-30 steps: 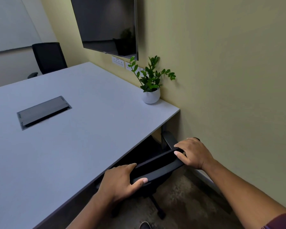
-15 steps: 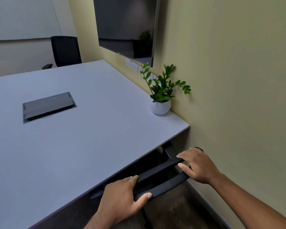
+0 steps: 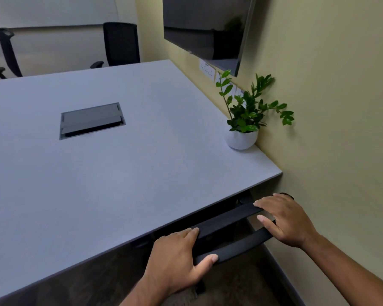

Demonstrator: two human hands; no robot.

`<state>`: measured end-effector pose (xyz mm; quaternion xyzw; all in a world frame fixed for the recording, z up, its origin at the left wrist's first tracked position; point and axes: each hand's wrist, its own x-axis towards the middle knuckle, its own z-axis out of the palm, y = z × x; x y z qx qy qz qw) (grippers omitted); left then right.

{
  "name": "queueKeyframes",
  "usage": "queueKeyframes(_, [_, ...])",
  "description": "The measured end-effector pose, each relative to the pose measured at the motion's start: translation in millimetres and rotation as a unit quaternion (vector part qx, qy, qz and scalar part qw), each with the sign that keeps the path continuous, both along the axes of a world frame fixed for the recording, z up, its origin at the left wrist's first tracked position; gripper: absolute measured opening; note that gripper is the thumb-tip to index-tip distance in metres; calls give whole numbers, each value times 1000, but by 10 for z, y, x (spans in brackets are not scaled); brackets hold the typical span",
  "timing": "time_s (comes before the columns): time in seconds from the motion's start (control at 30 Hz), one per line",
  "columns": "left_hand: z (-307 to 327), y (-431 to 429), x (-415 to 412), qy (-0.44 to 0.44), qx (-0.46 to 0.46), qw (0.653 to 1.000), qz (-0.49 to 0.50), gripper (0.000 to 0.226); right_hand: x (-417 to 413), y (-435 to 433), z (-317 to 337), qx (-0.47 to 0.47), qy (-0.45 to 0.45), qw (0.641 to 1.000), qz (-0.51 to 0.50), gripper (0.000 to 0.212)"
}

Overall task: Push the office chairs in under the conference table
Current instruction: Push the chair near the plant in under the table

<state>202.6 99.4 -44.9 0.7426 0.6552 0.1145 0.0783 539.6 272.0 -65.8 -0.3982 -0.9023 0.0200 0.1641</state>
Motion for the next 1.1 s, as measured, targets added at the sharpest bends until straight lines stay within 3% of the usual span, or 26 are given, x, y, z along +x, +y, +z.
queueKeyframes(0.47, [118, 478, 103, 5, -51, 997, 65, 91, -23, 666, -31, -7, 2, 999, 37, 59])
queueKeyframes(0.77, [148, 485, 127, 10, -79, 992, 94, 78, -34, 678, 8, -23, 2, 999, 49, 49])
queueKeyframes(1.1, [44, 348, 238, 19, -36, 980, 194, 81, -62, 649, 108, -76, -49, 995, 51, 84])
